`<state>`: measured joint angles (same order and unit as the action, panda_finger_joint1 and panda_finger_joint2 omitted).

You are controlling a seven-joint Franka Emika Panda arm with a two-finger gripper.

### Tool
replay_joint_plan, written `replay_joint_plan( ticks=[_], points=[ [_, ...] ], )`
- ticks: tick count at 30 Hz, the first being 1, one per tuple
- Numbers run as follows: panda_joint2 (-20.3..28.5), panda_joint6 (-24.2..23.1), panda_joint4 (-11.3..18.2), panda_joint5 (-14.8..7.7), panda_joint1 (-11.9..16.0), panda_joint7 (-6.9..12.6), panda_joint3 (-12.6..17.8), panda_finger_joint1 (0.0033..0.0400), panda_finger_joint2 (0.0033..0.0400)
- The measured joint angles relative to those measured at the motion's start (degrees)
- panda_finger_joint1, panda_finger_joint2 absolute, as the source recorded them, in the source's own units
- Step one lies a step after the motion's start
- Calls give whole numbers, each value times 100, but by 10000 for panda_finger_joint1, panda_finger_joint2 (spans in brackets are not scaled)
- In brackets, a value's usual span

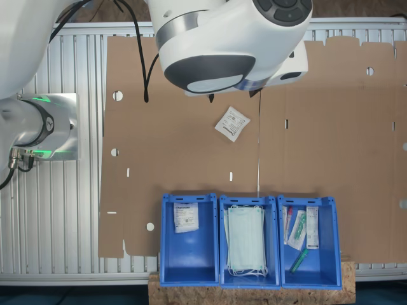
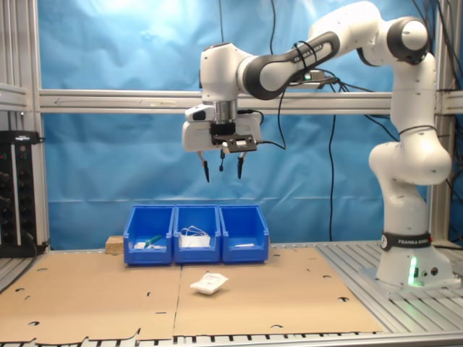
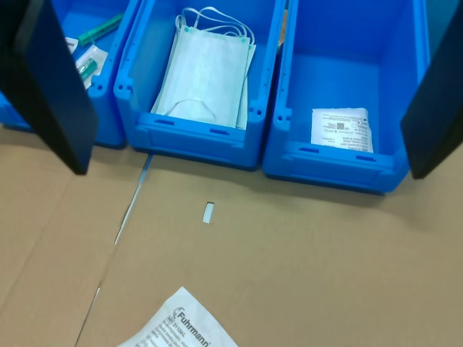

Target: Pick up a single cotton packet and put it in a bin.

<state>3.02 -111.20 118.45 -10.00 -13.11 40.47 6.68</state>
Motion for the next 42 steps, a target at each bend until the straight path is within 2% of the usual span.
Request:
replay_joint_plan(
  ticks=[9, 24, 42],
  points=[
    [-233, -390, 139, -1, 0, 0, 82, 400, 400],
    [-981, -1444, 623, -1, 2, 0, 409, 400, 400],
    [-1924, -2659, 700, -1, 4, 0, 568, 400, 400]
  ],
)
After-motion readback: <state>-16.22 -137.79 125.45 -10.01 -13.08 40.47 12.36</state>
